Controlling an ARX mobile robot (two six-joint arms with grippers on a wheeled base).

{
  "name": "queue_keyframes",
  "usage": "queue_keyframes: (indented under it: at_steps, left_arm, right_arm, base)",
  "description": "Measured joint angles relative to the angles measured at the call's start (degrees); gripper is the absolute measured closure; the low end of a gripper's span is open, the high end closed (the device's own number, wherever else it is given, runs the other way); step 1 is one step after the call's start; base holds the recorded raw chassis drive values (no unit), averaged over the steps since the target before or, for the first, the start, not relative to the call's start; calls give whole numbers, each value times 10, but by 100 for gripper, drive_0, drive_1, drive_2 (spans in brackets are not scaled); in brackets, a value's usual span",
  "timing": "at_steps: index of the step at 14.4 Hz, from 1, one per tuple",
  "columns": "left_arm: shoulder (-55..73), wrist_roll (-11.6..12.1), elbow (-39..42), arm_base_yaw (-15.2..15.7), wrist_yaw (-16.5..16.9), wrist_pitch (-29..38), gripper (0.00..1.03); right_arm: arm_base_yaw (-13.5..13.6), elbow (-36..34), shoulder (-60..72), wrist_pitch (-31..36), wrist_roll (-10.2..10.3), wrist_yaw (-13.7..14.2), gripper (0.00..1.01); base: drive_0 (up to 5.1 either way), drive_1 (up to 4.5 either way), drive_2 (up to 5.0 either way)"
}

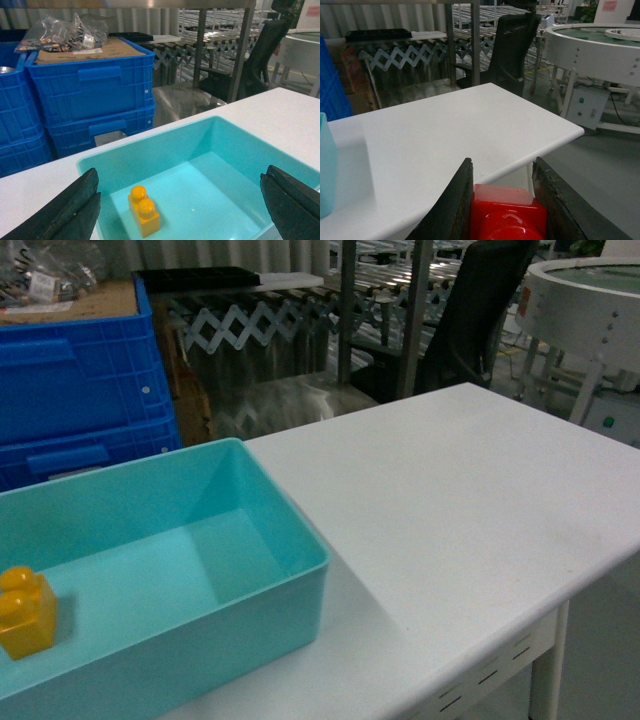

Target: Pick red block from blue box to shelf

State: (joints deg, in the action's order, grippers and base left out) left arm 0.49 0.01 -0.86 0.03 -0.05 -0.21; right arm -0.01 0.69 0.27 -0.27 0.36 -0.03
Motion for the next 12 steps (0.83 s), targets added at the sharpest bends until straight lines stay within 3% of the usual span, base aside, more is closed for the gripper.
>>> queue_keyframes:
  at_steps: [12]
  left_arm:
    - [0, 0, 0, 0, 0, 0, 5]
  right_arm:
    - [0, 0, 0, 0, 0, 0, 72]
  base:
    - [-165, -165, -165]
